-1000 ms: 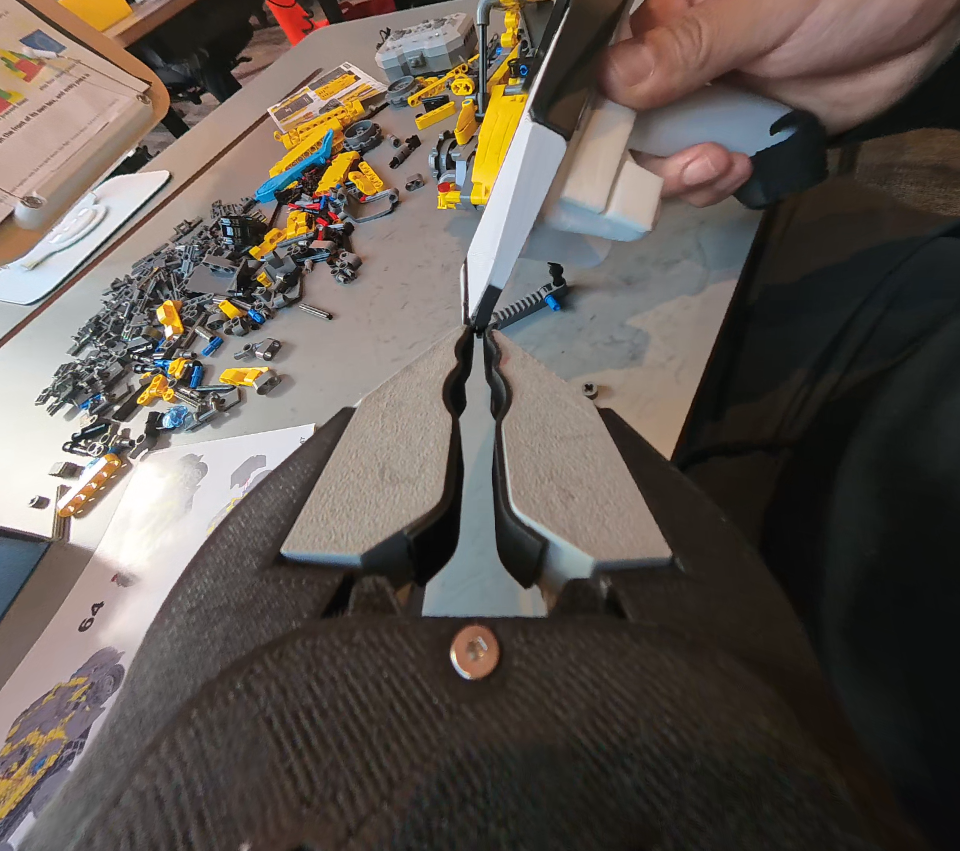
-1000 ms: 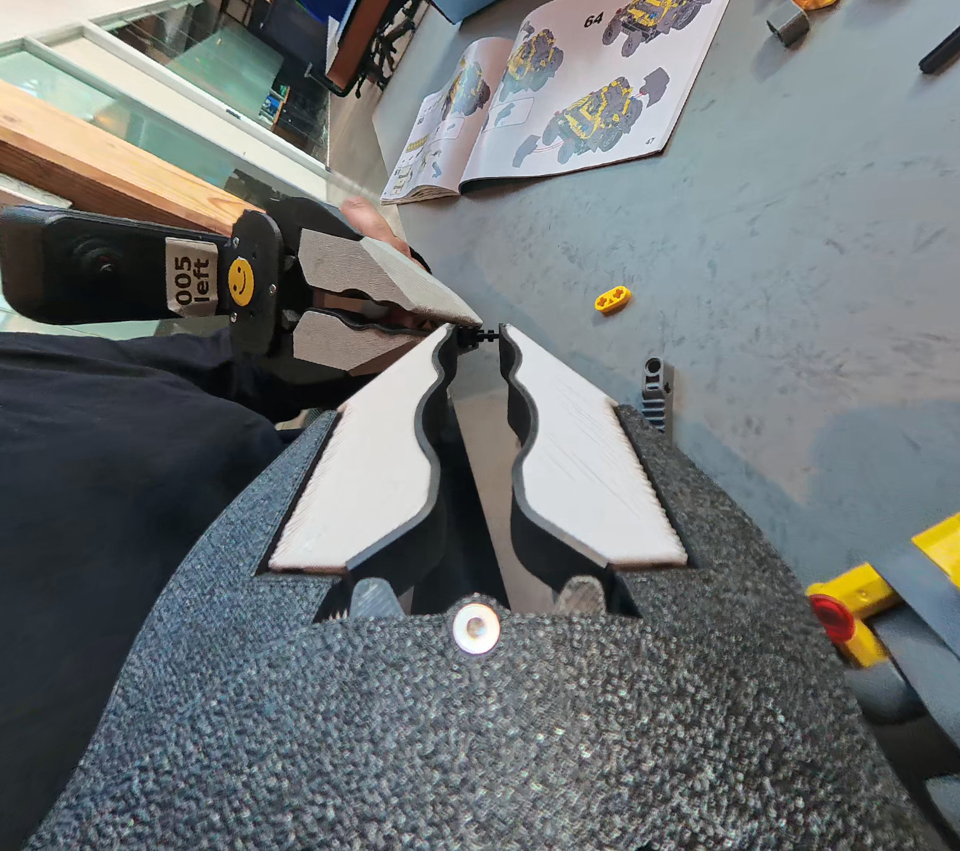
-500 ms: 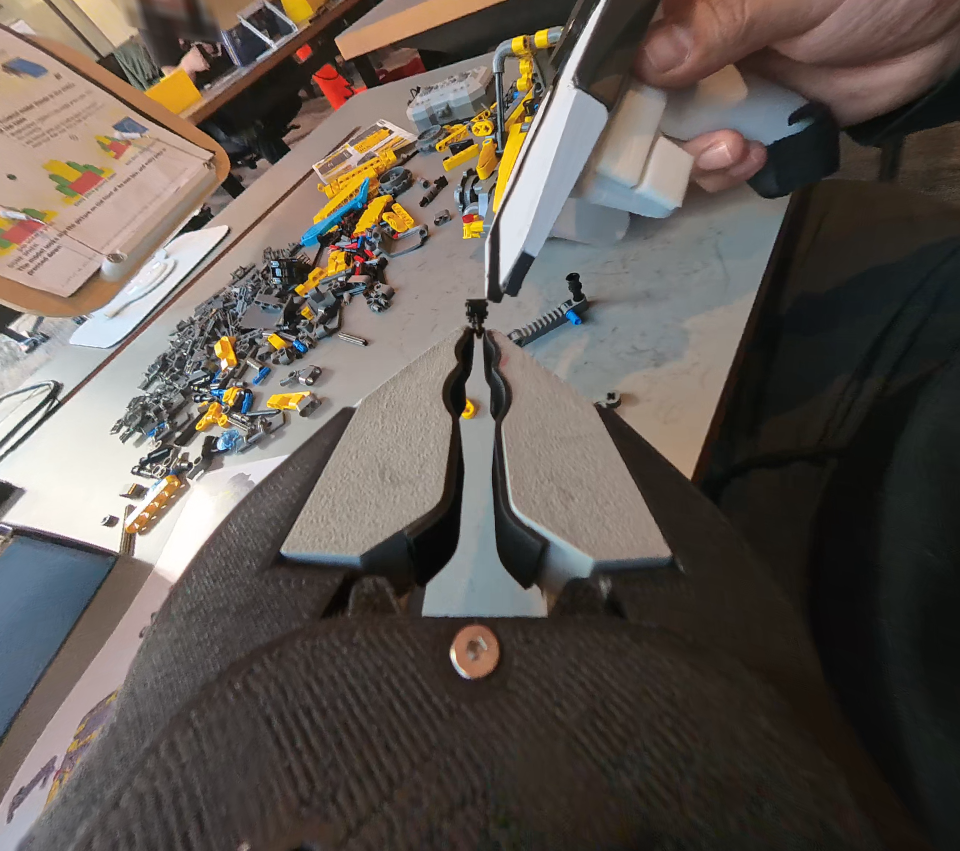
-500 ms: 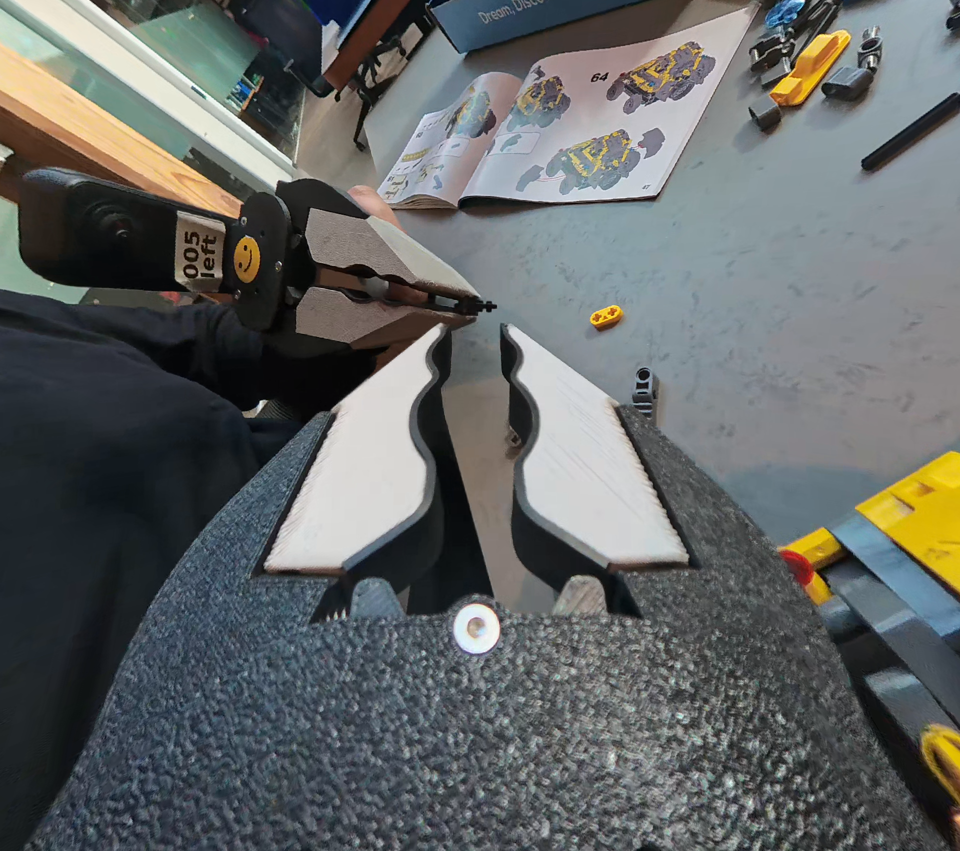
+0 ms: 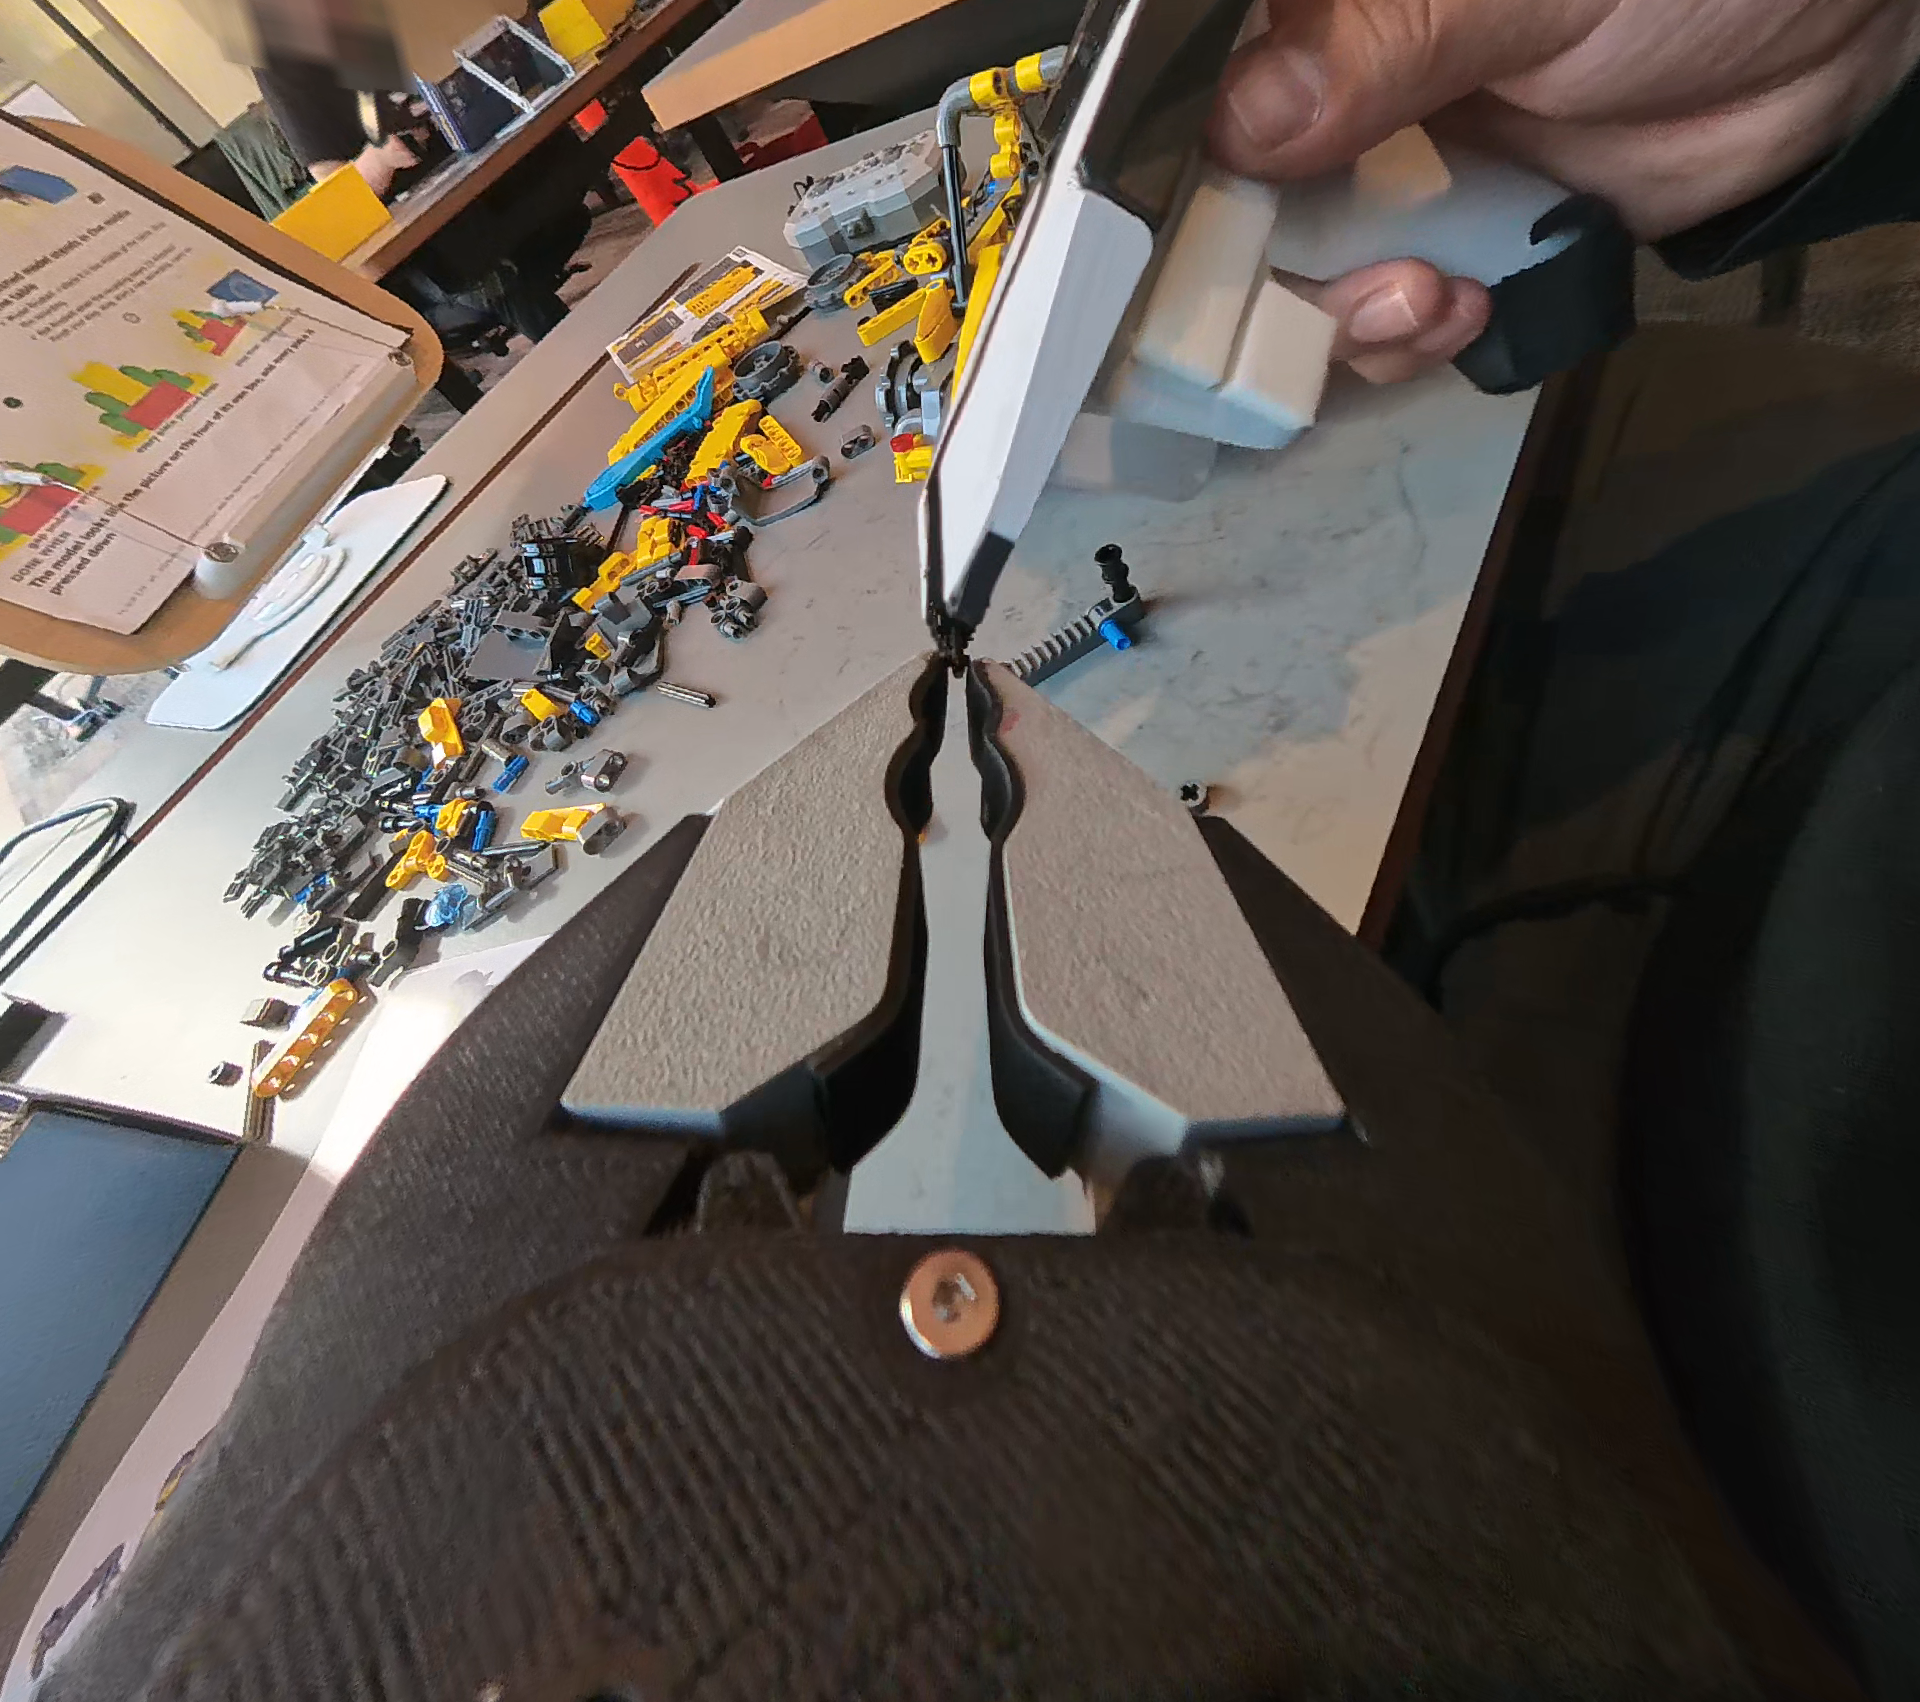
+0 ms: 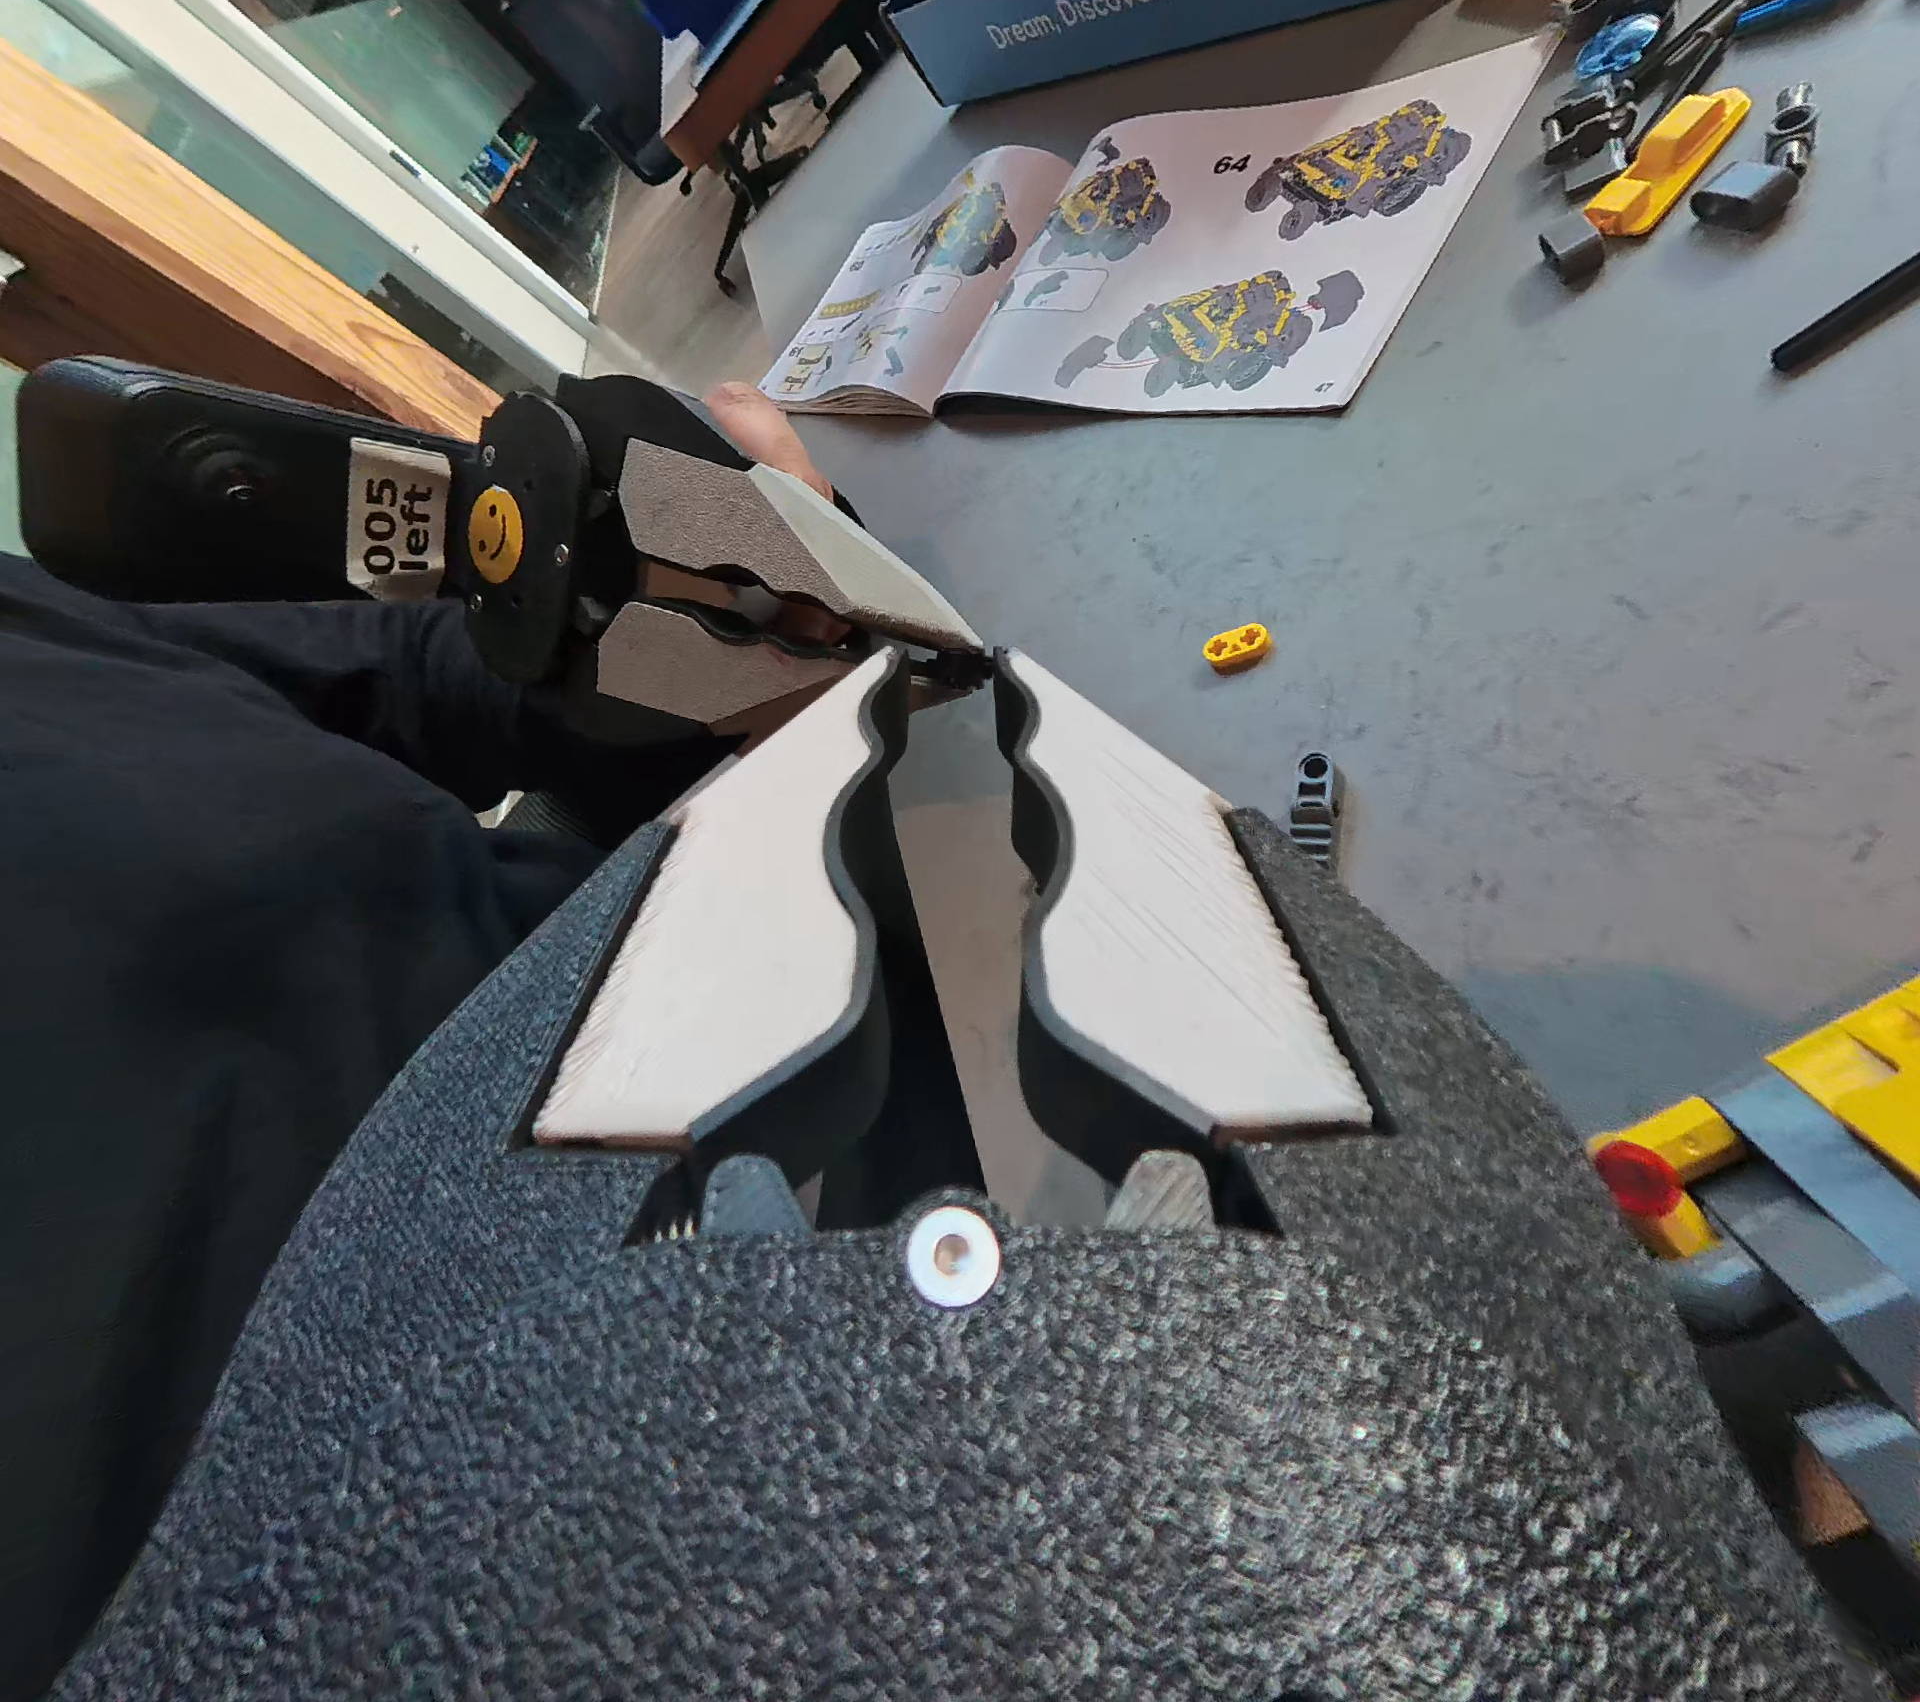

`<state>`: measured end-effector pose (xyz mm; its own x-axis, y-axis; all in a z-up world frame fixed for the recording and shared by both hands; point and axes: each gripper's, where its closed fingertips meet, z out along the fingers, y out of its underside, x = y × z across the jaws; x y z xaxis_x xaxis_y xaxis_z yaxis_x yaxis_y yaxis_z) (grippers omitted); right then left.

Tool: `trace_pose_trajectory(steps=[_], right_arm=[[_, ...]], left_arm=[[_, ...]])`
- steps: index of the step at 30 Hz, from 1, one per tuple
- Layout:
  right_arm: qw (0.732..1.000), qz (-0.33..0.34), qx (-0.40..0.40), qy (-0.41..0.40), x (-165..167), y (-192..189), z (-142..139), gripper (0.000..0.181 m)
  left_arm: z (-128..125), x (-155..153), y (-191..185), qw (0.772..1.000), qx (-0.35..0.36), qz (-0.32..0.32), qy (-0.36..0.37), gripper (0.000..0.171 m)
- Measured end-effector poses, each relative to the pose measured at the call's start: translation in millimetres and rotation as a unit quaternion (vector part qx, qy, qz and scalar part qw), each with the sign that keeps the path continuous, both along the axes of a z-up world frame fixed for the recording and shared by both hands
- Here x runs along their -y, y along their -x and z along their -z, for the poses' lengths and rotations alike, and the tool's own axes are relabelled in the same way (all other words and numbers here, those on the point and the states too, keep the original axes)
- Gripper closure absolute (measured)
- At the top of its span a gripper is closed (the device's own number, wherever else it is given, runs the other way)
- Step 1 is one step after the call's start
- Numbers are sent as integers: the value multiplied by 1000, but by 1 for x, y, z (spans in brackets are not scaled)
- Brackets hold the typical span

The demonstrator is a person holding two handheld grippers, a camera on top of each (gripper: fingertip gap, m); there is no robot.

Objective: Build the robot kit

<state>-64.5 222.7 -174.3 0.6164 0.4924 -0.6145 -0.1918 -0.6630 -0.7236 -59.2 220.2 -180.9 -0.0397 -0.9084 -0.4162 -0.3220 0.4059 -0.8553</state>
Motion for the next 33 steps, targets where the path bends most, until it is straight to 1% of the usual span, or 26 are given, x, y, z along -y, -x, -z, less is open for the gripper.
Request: trace_pose_trajectory(steps=[5,16,19,21,22,24,26,28,30,33], right_arm=[[1000,-2,16,4,0,1,5,169],[999,4,36,-1,-1,-1,5,173],[999,5,42,-3,-1,-2,5,174],[997,3,70,-10,0,-5,7,173],[996,-1,92,-15,1,-7,8,168],[990,-18,136,-26,5,-8,11,167],[981,-43,182,-43,10,-7,13,165],[965,-79,243,-64,16,-4,17,164],[937,-110,319,-91,19,-4,23,162],[886,-130,426,-134,15,-8,32,162]], left_arm=[[0,2,1,1000,1,5,-1,170],[1,1,0,1000,-3,1,-5,170],[3,1,0,1000,-11,0,7,170],[7,1,0,999,-26,2,19,170],[9,2,0,999,-33,4,24,170],[13,5,0,998,-47,15,28,170],[20,9,1,997,-69,26,30,170],[25,12,2,995,-85,36,27,170],[27,15,2,994,-95,46,26,170],[28,19,4,993,-99,62,28,170]])
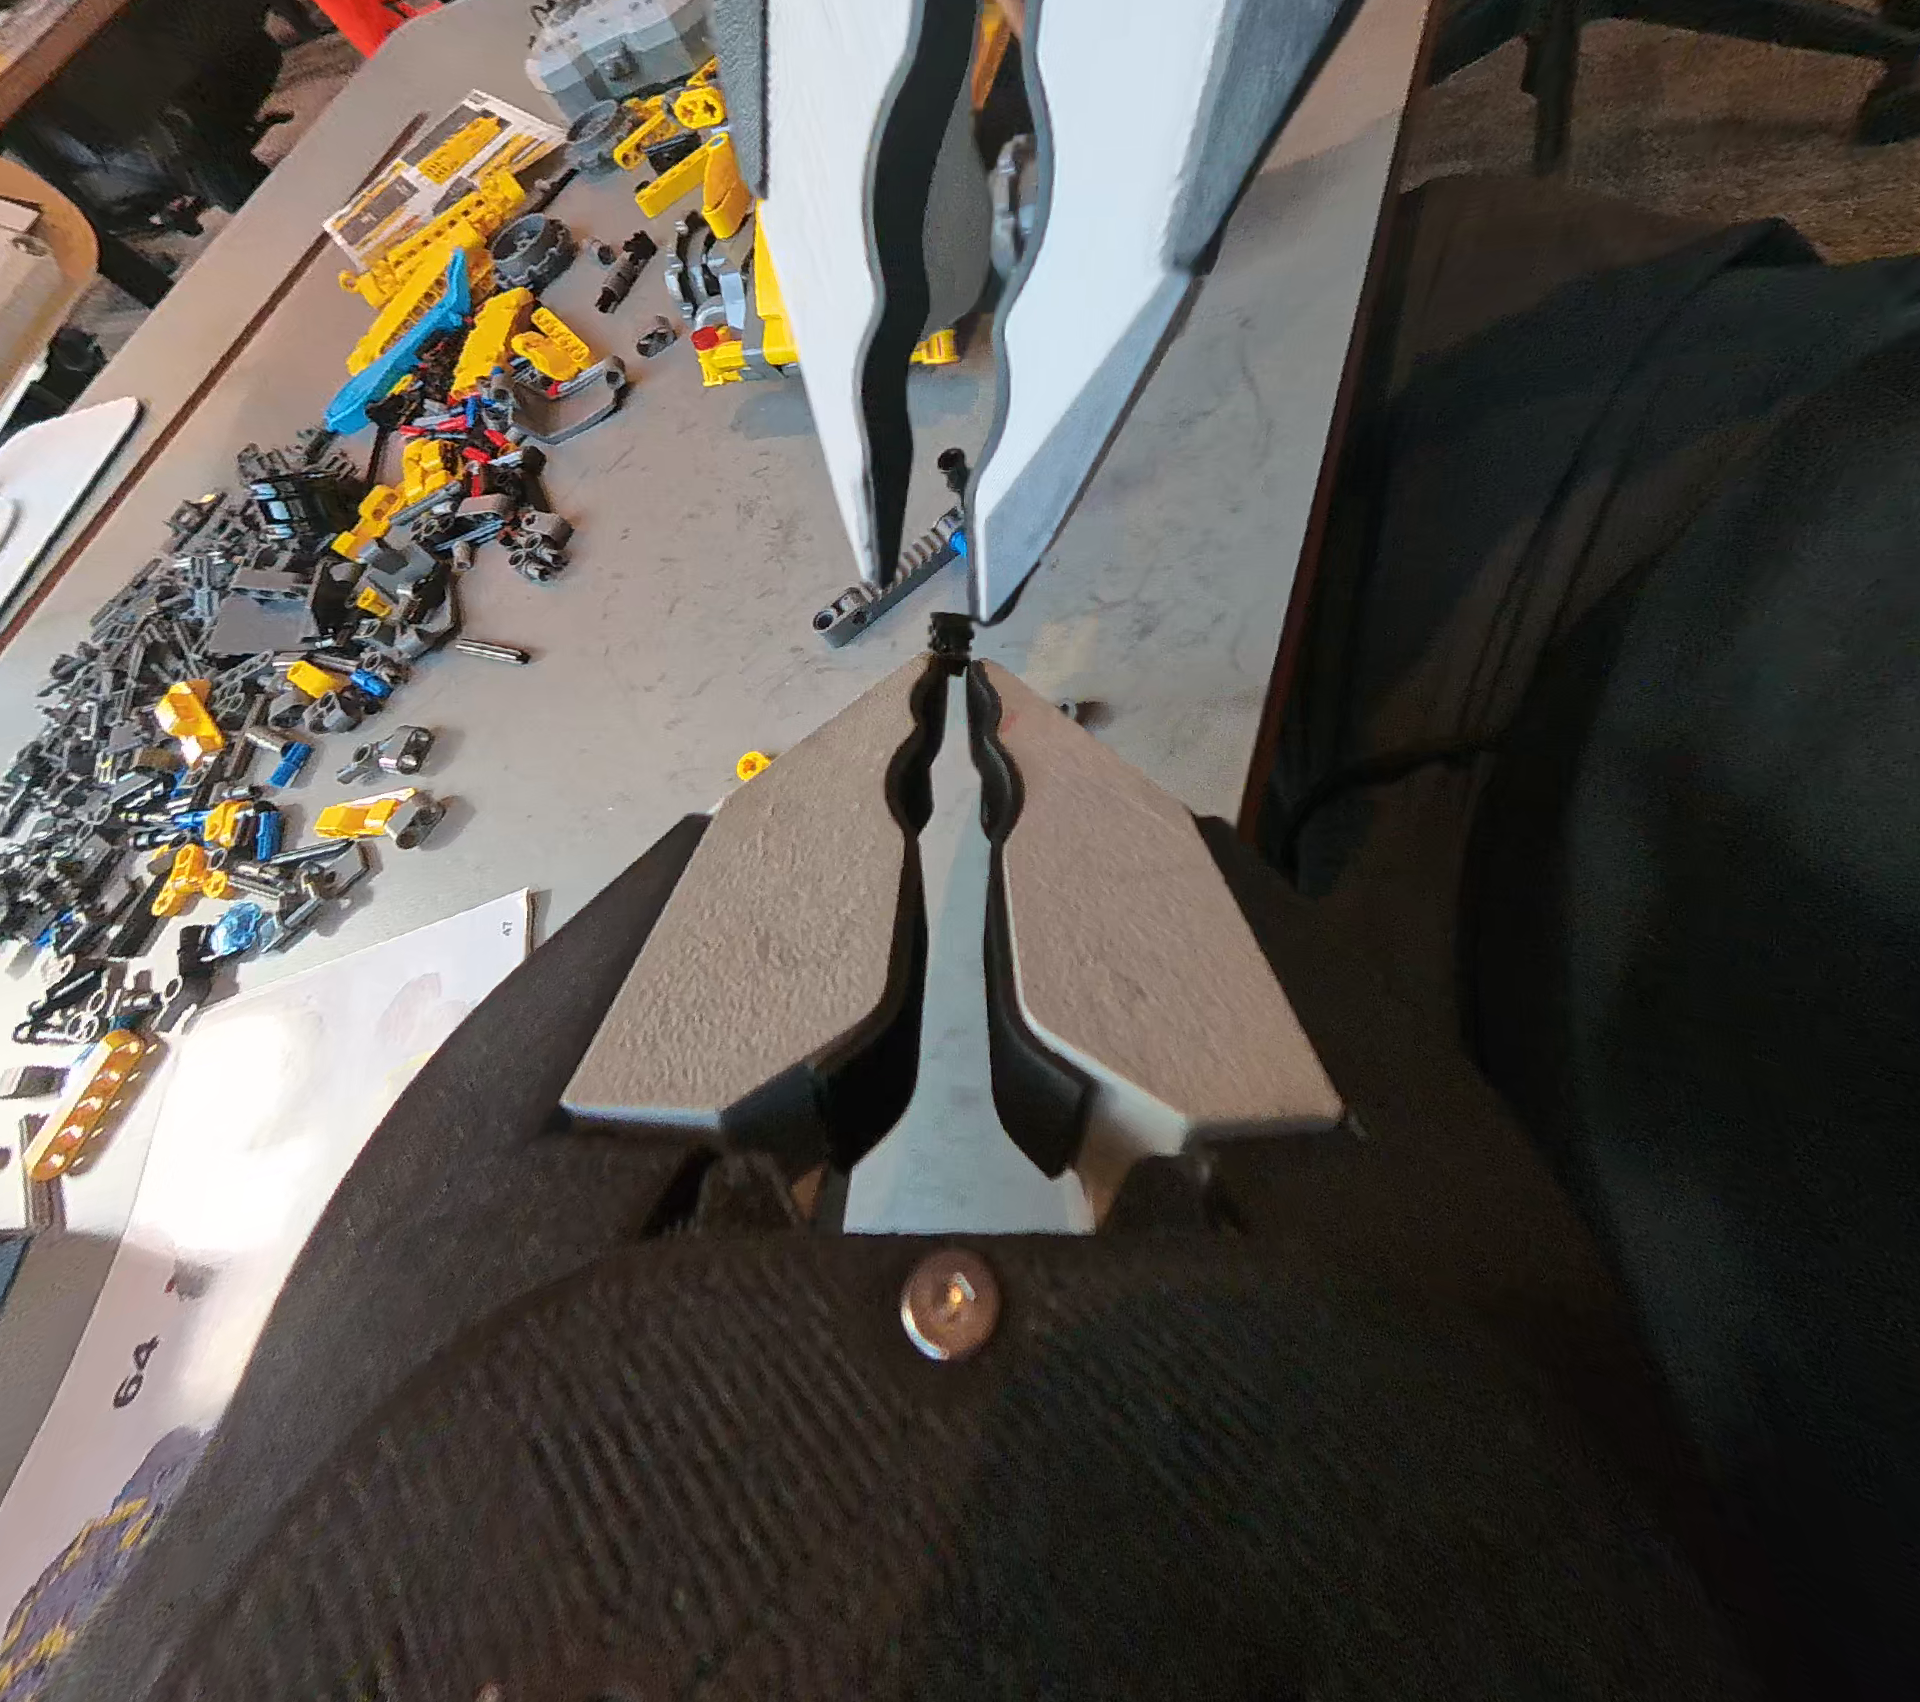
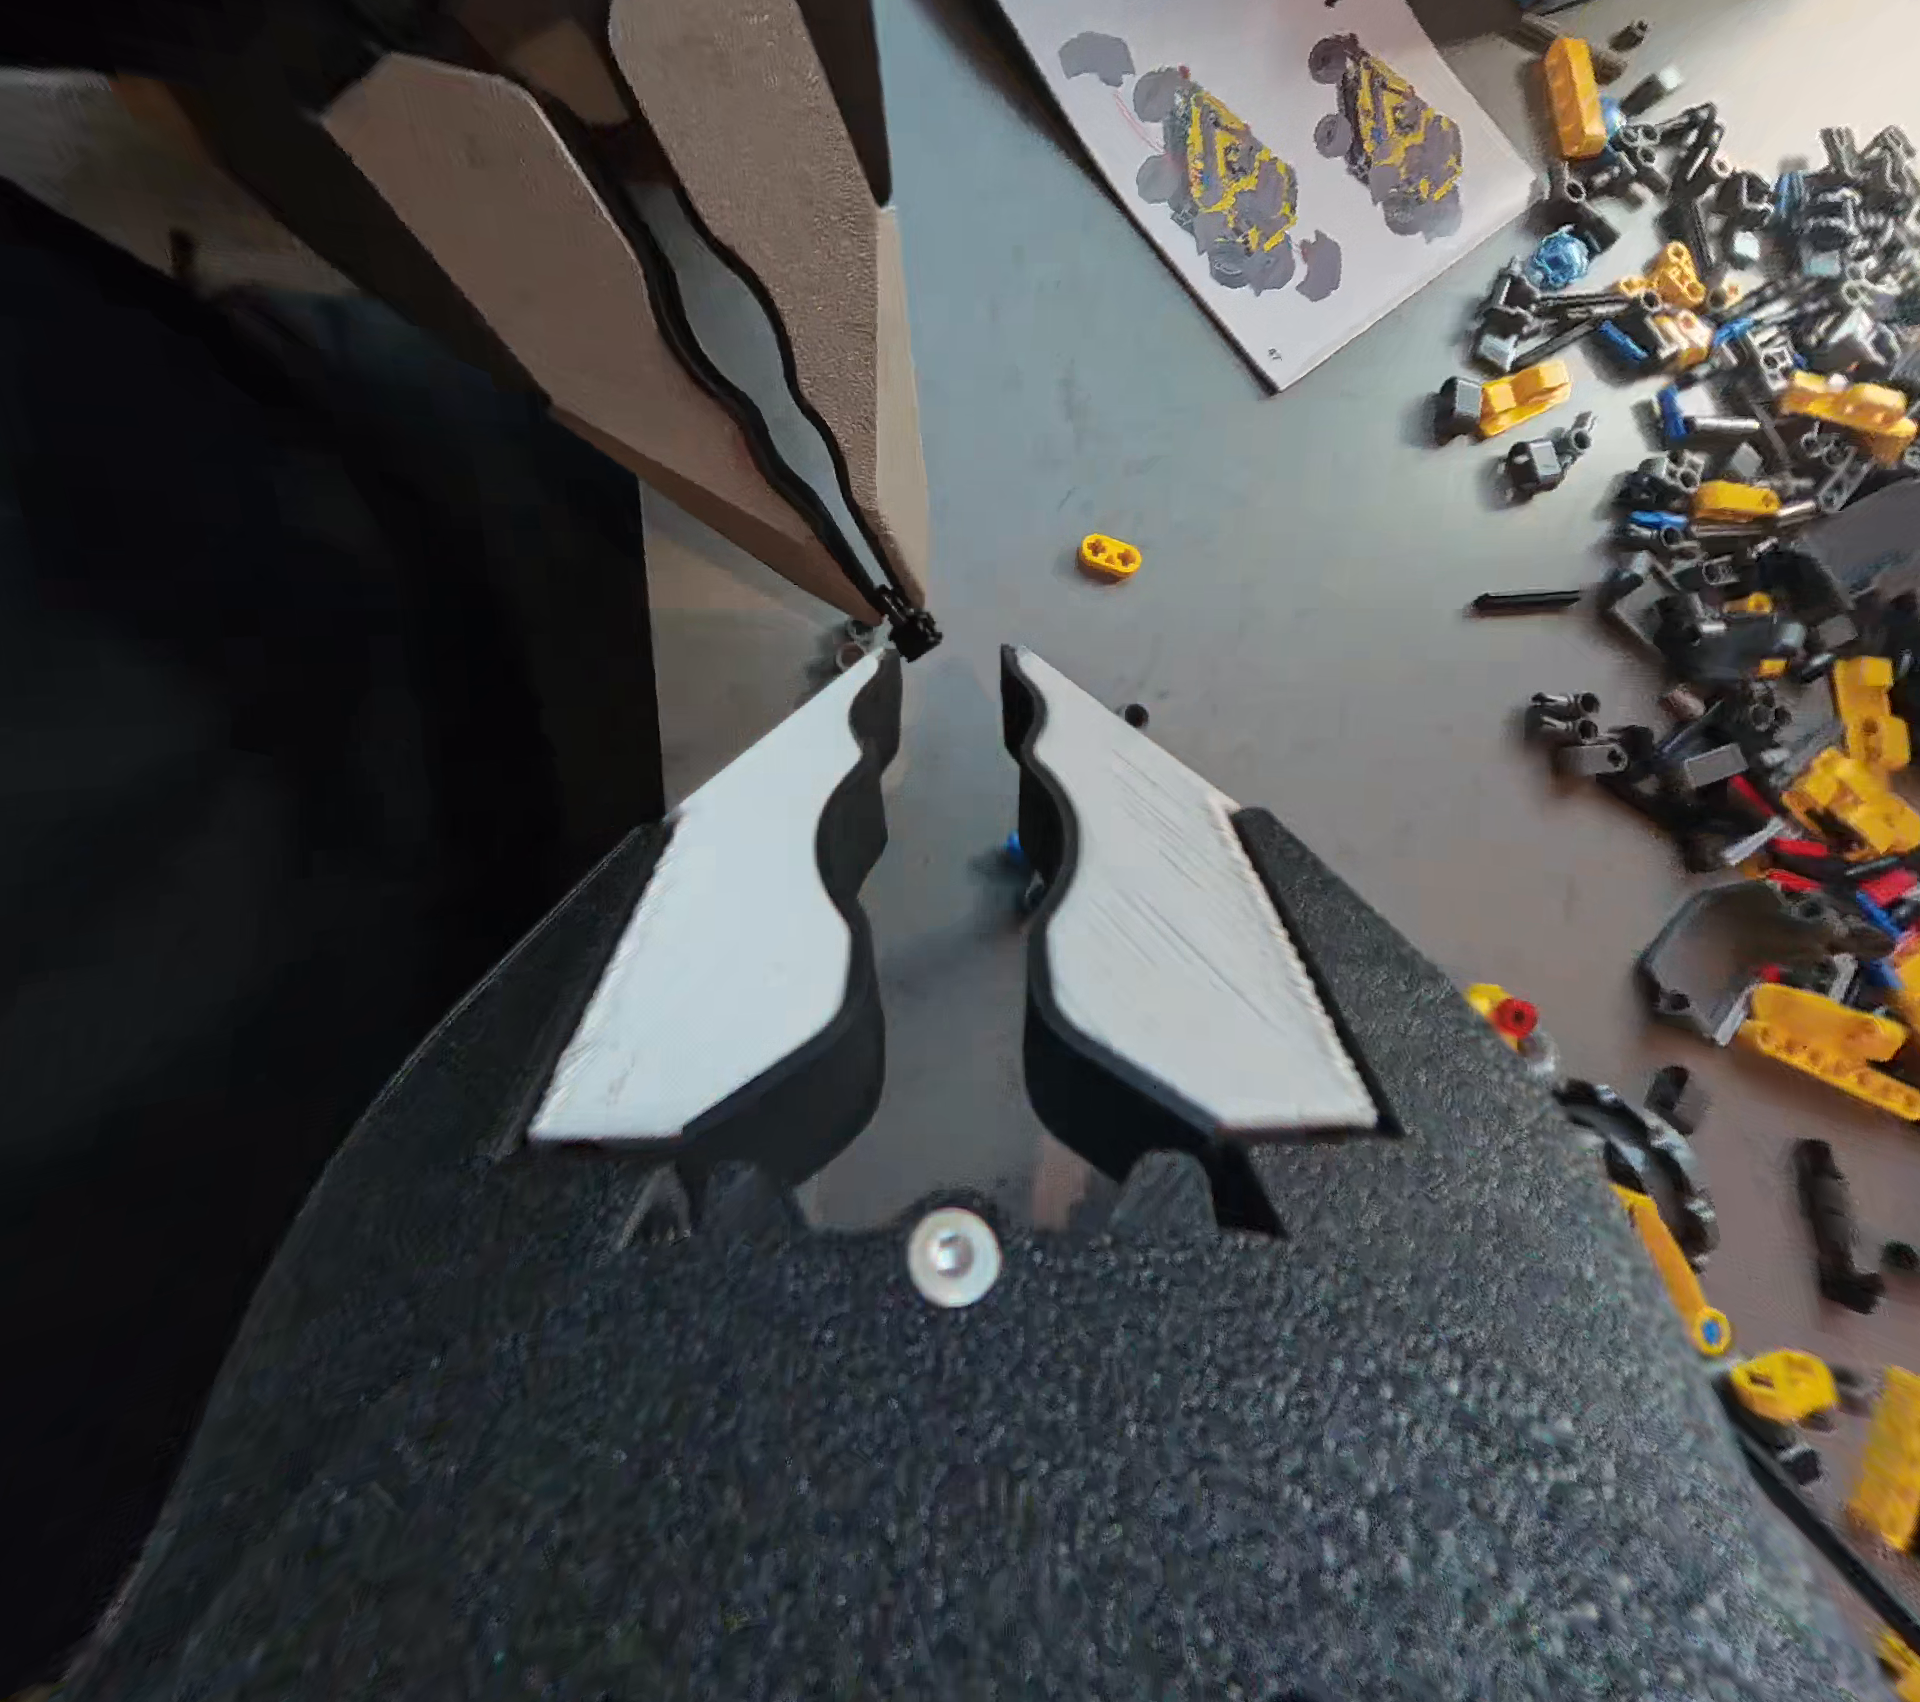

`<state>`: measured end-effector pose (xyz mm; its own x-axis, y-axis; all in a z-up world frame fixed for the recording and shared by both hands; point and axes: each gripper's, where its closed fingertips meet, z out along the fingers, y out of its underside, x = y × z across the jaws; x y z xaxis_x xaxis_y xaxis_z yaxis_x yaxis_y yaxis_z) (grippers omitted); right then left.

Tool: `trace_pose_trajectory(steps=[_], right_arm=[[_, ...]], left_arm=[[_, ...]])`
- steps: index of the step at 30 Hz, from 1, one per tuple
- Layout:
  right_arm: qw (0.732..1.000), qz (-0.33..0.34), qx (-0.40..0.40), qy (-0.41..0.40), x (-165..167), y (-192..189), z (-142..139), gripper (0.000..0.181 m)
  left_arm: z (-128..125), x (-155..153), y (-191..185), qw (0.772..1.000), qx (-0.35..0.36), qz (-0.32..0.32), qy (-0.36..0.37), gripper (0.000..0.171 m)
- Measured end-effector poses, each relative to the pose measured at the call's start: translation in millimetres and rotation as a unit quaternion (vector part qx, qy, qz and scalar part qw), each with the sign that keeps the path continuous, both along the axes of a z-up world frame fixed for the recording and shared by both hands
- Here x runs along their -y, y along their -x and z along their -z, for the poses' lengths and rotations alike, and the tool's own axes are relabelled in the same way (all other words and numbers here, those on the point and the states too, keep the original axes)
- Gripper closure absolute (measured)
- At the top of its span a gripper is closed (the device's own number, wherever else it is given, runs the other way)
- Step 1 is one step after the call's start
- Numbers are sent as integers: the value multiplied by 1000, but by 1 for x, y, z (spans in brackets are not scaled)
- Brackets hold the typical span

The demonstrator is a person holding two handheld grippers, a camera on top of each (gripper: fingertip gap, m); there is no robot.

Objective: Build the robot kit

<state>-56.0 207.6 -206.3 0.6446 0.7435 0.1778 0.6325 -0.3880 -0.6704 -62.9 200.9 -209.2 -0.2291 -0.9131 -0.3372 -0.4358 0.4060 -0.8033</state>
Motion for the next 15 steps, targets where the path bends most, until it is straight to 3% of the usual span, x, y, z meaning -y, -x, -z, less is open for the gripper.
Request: trace_pose_trajectory(steps=[5,7,15], right_arm=[[997,-64,46,-18,7,15,6,163],[994,-65,76,-40,4,13,7,172],[993,-62,82,-60,5,13,3,172]], left_arm=[[3,4,3,1000,-10,18,4,171],[3,3,3,1000,-12,17,5,171],[0,3,4,1000,-6,18,25,171]])
